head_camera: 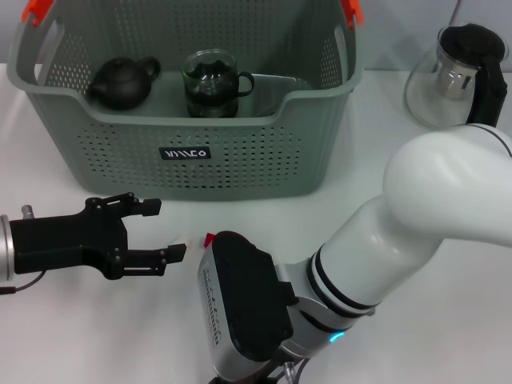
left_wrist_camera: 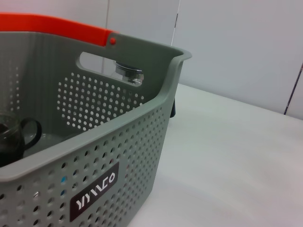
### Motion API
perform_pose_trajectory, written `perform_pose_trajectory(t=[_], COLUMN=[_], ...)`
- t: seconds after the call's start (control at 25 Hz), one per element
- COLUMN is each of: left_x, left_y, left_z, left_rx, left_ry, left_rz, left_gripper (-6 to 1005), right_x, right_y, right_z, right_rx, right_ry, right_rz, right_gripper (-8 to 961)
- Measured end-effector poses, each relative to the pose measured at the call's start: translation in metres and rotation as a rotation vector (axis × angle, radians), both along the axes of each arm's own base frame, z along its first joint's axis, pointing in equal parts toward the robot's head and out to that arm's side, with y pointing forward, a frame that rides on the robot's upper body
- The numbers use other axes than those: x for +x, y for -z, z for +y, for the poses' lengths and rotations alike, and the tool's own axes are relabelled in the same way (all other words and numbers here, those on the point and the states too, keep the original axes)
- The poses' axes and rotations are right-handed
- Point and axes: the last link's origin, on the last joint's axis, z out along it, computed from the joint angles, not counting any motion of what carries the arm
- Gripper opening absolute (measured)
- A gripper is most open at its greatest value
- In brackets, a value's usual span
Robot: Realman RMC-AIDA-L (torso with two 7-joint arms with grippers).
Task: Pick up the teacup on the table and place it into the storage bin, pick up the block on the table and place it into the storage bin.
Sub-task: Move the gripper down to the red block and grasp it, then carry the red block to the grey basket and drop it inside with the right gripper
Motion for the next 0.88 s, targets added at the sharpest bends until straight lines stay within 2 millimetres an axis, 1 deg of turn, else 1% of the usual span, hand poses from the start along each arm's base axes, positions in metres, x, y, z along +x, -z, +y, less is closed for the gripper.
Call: perform_pose_trajectory(t=[0.04,0.88], left_x=[-0.0001,-0.0002], left_y=[-0.0001,-0.0026], left_z=[0.0,0.0006], left_rx=[0.001,0.007], left_ry=[-0.001,0.0], left_rz=[0.0,-0.004], left_gripper=[890,888], right_x=[0.0,-0.0024], right_y=[-0.0001,-0.004], right_z=[0.0003,0.0095], right_rx=[0.001,0.029], right_ry=[0.0,0.002], right_rz=[0.0,0.011], right_gripper=[193,194])
